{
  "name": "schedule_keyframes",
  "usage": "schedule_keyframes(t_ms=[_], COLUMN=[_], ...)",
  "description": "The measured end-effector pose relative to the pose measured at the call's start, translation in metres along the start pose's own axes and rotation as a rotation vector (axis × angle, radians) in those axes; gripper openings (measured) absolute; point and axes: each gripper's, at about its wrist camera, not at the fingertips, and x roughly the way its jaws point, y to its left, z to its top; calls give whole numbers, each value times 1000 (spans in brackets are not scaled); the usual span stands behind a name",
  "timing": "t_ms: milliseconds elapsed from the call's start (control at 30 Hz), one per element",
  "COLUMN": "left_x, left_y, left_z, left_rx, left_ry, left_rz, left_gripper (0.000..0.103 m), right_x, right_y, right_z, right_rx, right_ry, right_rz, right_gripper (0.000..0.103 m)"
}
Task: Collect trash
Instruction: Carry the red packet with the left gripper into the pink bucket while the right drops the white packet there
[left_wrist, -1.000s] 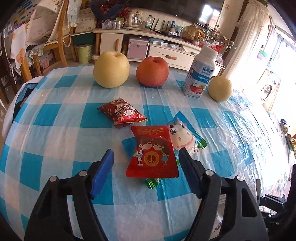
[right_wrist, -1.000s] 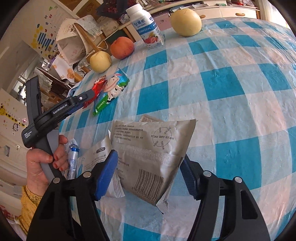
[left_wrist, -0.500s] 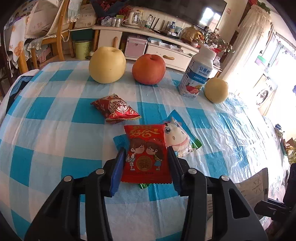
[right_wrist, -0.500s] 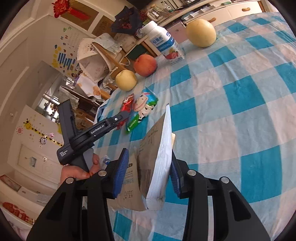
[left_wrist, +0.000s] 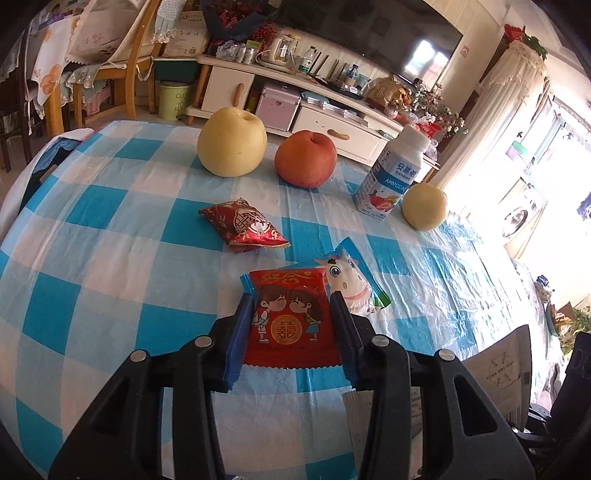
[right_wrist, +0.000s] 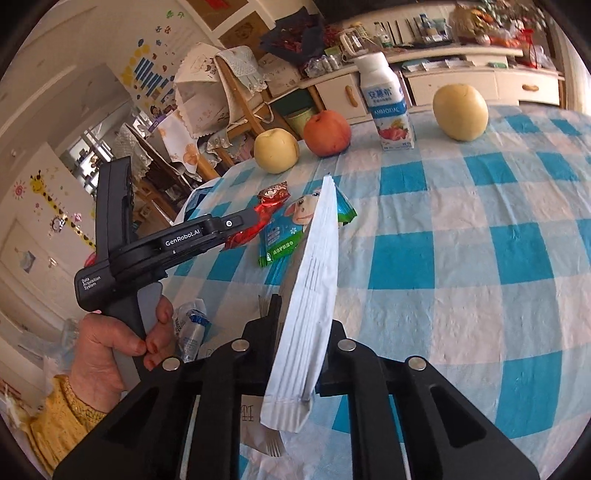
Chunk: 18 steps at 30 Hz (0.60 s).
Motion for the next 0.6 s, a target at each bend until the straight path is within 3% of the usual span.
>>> schedule_keyframes(t_ms=[267, 600], left_x=[-23, -74], left_y=[9, 34], left_z=[-4, -12], left_rx=[-42, -96], left_ry=[-38, -123], left_rz=[-34, -46], left_gripper=[44, 44], right_x=[-22, -51], right_y=[12, 41], right_z=[13, 26], right_rx=[-52, -88], right_ry=[-98, -193], right_rz=[-49, -5], right_gripper=[11, 11])
